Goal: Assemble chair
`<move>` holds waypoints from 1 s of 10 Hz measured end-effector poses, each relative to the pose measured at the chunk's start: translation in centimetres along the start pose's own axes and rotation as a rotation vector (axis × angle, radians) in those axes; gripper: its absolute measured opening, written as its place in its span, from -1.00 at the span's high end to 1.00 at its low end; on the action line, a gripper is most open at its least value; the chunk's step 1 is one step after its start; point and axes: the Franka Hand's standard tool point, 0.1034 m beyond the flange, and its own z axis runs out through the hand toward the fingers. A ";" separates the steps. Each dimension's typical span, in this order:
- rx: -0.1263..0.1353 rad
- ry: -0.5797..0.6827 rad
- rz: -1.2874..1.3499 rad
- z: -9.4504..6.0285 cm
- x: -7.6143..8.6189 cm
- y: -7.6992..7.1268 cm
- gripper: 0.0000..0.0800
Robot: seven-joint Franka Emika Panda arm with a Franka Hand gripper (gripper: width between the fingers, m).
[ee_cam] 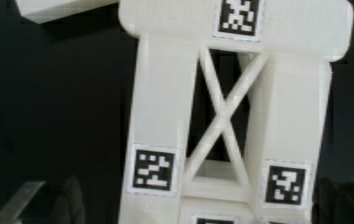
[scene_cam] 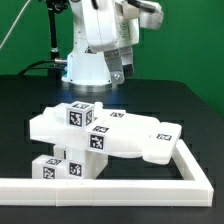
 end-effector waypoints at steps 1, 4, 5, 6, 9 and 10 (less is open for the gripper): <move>-0.034 0.016 -0.083 0.3 -0.9 1.8 -0.62; -0.117 0.024 -0.279 0.1 -2.1 6.5 -0.62; -0.114 0.032 -0.316 0.0 -2.7 6.5 -0.62; -0.115 0.025 -0.436 0.1 -2.3 6.4 -0.62; -0.126 0.012 -0.716 0.4 -2.1 6.7 -0.62; -0.114 0.022 -0.801 1.5 -1.7 7.8 -0.62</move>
Offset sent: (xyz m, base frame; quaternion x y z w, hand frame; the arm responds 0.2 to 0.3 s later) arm -0.0690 0.0261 -0.0057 -0.1319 0.0512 -0.3390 0.9301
